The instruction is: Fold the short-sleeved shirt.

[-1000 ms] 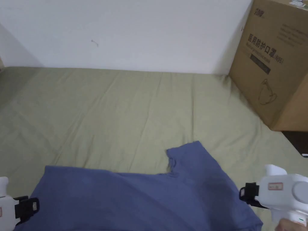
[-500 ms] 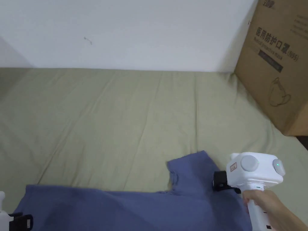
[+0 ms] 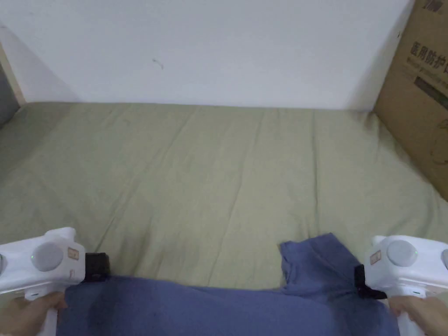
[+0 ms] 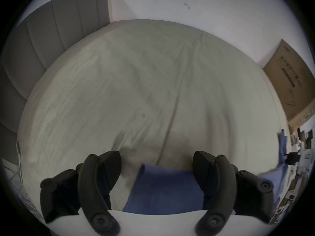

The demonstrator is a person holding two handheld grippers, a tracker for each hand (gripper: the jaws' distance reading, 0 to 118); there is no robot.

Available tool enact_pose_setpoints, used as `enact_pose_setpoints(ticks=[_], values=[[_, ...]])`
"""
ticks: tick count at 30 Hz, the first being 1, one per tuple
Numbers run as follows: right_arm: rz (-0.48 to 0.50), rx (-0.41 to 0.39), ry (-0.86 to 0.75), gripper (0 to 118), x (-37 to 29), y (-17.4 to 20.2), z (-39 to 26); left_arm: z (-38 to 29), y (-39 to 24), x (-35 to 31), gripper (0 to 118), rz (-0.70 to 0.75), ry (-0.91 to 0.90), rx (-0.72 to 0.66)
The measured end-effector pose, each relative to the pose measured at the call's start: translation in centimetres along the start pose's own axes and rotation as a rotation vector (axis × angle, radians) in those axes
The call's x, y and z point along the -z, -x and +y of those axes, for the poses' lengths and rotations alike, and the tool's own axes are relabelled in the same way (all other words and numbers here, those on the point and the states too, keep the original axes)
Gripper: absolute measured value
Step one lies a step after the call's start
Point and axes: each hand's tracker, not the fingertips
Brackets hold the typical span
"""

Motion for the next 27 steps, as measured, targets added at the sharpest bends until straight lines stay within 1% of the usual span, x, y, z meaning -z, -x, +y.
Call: enact_pose_setpoints(ticks=[1, 2, 3, 5, 6, 7, 8, 9, 10, 12, 14, 18, 20, 22, 24, 27], values=[[-0.005, 0.006, 0.000, 1, 0.3, 0.1, 0.0, -0.1, -0.2, 0.5, 87, 0.012, -0.004, 0.009], [-0.011, 0.006, 0.004, 1, 0.7, 0.2, 0.0, -0.5, -0.7, 1.2, 84, 0.023, 0.039, 0.075], [-0.019, 0.007, 0.007, 1, 0.9, 0.4, 0.1, -1.2, -0.9, 0.9, 76, 0.062, 0.017, 0.126], [-0.046, 0.010, 0.020, 1, 0.7, 1.0, 0.4, -0.9, -1.2, -0.2, 56, 0.045, 0.003, 0.101], [-0.065, -0.015, 0.026, 1, 0.6, 1.3, 0.7, -0.6, -1.3, -0.7, 40, 0.046, 0.004, 0.104], [-0.073, -0.044, 0.026, 1, 0.2, 1.4, 0.8, -0.6, -1.3, -0.9, 19, 0.040, 0.009, 0.118], [-0.073, -0.065, 0.018, 1, -0.4, 1.5, 0.7, -0.4, -1.3, -1.3, 0, 0.035, 0.013, 0.150], [-0.063, -0.081, 0.004, 1, -1.5, 1.3, 0.7, -0.1, -1.3, -1.9, 0, 0.045, 0.010, 0.164], [-0.046, -0.079, -0.007, 1, -2.7, 1.1, 0.6, 0.1, -0.8, -2.3, 0, 0.058, 0.009, 0.180], [0.015, -0.046, -0.058, 1, -5.5, -0.1, 0.3, 0.3, 0.6, -4.3, 0, -0.014, -0.029, 0.149], [0.069, -0.021, -0.094, 1, -8.5, -1.6, -0.5, -0.1, 1.9, -6.9, 0, -0.059, -0.081, 0.155], [0.091, -0.085, -0.167, 1, -15.0, -3.7, -4.8, -3.0, 4.6, -12.9, 0, -0.109, -0.167, 0.178], [0.113, -0.101, -0.182, 1, -17.5, -4.6, -7.6, -5.2, 5.3, -15.5, 0, -0.108, -0.177, 0.223], [0.128, -0.105, -0.178, 1, -19.3, -4.9, -11.2, -7.5, 6.9, -17.1, 0, -0.111, -0.176, 0.218], [0.141, -0.095, -0.131, 1, -19.5, -5.3, -14.9, -10.3, 7.5, -17.9, 0, -0.119, -0.149, 0.208], [0.109, -0.123, -0.043, 1, -17.7, -5.6, -20.1, -15.0, 8.3, -17.2, 0, -0.061, -0.074, 0.257]])
